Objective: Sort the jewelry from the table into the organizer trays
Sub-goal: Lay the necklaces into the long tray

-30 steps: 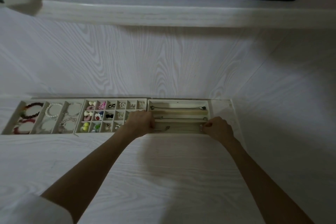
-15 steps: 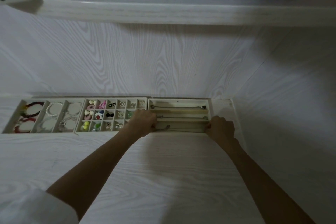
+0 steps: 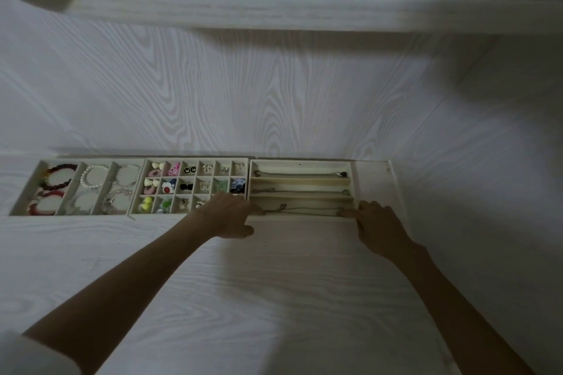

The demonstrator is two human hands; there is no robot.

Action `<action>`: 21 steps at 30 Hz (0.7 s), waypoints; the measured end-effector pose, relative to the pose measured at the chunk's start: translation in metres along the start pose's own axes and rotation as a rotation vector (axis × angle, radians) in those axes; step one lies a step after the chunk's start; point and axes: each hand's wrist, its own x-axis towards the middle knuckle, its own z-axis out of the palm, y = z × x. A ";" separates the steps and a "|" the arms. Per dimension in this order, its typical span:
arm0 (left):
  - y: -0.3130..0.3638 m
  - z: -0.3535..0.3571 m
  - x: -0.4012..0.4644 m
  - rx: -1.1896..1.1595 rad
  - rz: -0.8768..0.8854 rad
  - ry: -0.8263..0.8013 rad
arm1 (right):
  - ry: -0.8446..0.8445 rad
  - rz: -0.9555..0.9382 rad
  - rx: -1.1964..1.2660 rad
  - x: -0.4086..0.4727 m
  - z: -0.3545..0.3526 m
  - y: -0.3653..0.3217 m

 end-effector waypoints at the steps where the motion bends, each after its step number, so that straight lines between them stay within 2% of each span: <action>1: 0.001 0.000 0.001 0.012 0.001 -0.021 | -0.006 0.004 -0.015 -0.001 0.001 0.000; 11: 0.000 0.000 0.005 0.020 -0.065 -0.044 | 0.032 0.062 -0.048 0.000 0.003 -0.002; 21: -0.002 -0.004 0.003 0.189 -0.053 0.010 | 0.069 0.087 -0.024 0.001 0.005 -0.006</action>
